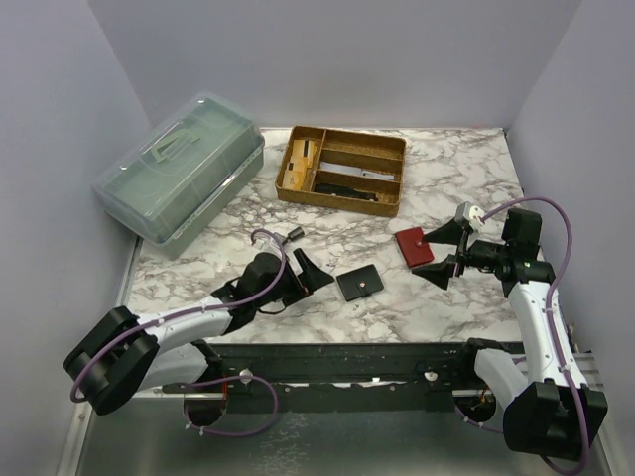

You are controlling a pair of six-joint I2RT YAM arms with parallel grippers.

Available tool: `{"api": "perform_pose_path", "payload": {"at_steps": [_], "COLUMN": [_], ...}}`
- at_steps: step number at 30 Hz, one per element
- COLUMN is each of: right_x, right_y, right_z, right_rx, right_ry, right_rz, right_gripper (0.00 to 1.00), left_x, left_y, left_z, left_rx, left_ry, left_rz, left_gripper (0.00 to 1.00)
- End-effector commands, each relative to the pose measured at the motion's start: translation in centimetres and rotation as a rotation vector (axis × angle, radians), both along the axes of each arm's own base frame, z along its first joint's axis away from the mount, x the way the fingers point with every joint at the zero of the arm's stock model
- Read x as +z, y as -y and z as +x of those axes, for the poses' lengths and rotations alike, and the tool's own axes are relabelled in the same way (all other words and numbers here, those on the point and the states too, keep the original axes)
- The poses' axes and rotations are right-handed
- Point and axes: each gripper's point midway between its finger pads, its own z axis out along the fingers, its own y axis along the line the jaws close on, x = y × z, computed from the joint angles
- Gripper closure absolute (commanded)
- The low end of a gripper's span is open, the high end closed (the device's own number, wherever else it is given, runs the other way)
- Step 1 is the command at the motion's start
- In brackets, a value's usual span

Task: Take the credit cards out of the card holder
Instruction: Open the card holder at the center of the board.

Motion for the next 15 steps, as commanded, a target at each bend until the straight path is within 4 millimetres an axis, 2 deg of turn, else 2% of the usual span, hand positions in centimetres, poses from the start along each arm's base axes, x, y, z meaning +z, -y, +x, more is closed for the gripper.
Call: {"api": "perform_pose_path", "payload": {"at_steps": [1,5,8,15], "right_x": [-0.1,0.0,0.1,0.3], "right_y": [0.0,0.0,-0.1,-0.2], "right_z": [-0.3,-0.4,-0.5,-0.6], "right_rx": [0.005,0.006,0.006,0.016], "right_ry": [0.012,0.02,0.022,0.029], "right_rz": [-0.002,-0.006,-0.003,0.003], "right_gripper": [0.0,0.0,0.0,0.0], "left_x": [0.1,-0.4,-0.4,-1.7], "left_y": [0.8,2.6,4.2,3.8], "left_z": [1.2,1.6,1.8,2.1], "left_rx": [0.064,0.025,-0.097,-0.406], "left_ry": [0.002,0.012,0.066,0.183], "left_rz": [0.002,0.045,0.126,0.489], "left_gripper": [0.05,0.11,0.18,0.24]}}
